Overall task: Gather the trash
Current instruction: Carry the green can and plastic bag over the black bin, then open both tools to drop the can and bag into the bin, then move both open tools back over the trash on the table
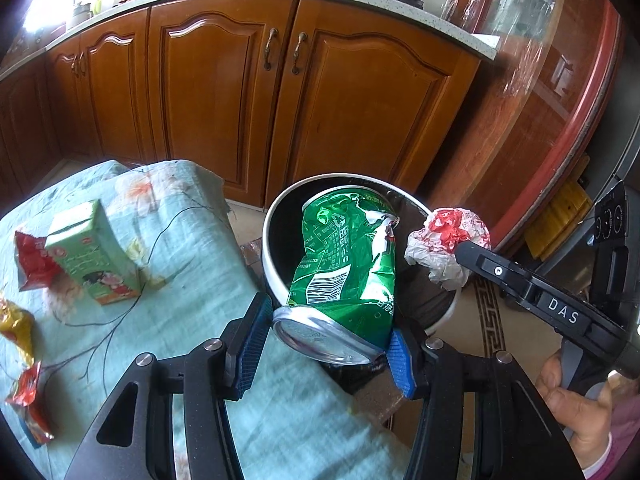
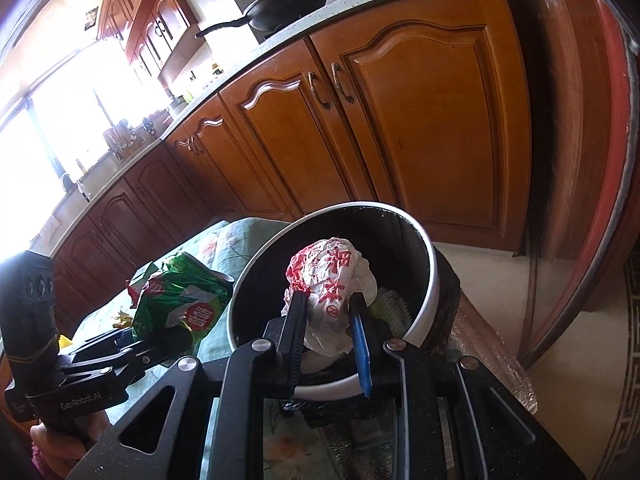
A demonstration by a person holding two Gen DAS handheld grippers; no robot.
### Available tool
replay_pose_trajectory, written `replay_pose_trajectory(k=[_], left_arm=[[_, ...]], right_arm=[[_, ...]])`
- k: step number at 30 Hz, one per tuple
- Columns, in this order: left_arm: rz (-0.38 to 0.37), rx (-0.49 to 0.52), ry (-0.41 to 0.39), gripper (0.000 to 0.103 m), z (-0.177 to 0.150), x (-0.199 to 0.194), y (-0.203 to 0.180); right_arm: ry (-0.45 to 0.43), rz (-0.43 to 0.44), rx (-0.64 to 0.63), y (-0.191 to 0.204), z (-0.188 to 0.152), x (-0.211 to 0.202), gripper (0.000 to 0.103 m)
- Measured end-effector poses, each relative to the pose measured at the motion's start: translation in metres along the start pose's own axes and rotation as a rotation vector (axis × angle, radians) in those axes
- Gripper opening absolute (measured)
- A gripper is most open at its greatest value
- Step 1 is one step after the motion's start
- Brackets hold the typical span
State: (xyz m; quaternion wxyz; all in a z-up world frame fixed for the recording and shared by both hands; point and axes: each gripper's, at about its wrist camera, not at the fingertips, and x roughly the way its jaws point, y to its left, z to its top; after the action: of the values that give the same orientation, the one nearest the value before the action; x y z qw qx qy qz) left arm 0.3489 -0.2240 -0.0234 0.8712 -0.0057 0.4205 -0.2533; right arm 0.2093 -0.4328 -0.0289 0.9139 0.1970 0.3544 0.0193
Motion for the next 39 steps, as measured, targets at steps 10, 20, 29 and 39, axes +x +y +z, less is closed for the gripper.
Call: replay_pose_trajectory(k=[10, 20, 29, 39], left_arm=[[0.008, 0.009, 0.028, 0.052, 0.017, 0.032, -0.011], [0.000, -0.001, 0.048, 0.054, 0.022, 0.047, -0.011], [-0.014, -0.049, -0.007, 0.066, -0.002, 0.013, 0.007], [0.036, -0.145, -0.059, 0.067, -0.063, -0.050, 0.051]], right_arm=[[0.032, -0.017, 0.007, -0.014, 0.010, 0.019, 0.022], [0.045, -0.036, -0.007, -0.015, 0.017, 0.027, 0.027], [0.016, -0.005, 0.032, -0.014, 0.011, 0.017, 0.065], [0.019, 0.088, 0.044, 0.023, -0.019, 0.011, 0.078]])
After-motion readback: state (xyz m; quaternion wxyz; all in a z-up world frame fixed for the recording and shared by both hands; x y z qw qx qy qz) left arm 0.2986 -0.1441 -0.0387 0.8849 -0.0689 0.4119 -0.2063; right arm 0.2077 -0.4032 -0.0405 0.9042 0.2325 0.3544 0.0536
